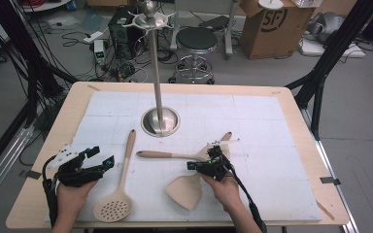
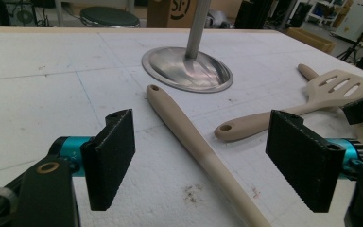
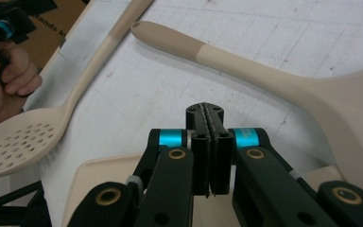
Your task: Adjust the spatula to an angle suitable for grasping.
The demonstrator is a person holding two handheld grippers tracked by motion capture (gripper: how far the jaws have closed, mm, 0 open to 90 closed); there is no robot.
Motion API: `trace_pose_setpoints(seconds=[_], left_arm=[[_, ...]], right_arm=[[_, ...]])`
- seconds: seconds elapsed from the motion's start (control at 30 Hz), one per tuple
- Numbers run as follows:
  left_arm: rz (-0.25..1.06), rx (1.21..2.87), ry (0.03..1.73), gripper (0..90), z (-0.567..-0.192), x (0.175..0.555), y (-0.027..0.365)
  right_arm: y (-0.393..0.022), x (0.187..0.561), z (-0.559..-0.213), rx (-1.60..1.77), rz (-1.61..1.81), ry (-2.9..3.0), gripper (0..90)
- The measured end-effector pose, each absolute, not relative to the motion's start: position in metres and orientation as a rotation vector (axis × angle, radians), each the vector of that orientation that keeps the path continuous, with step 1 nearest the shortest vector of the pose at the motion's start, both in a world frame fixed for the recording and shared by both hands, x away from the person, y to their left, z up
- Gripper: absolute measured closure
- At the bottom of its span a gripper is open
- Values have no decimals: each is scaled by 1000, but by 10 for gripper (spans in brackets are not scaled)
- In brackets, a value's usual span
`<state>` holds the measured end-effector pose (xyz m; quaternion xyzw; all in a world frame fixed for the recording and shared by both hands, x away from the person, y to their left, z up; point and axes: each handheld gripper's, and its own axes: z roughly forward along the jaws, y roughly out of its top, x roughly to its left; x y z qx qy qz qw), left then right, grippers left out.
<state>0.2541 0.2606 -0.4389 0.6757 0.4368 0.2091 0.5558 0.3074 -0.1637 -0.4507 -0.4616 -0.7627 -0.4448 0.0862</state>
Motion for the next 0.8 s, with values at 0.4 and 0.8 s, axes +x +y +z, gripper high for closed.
trace_pose_setpoints(seconds=[0.4,0.8], left_arm=[[497,1592,1023,252,-438,252,259],[503,1590,1031,253,-438,250,262]], right_arm=[[-150,301,-460,-1448,-1218,-2380,896],[-151,297,-452,-1490,-1145,-2504,900]])
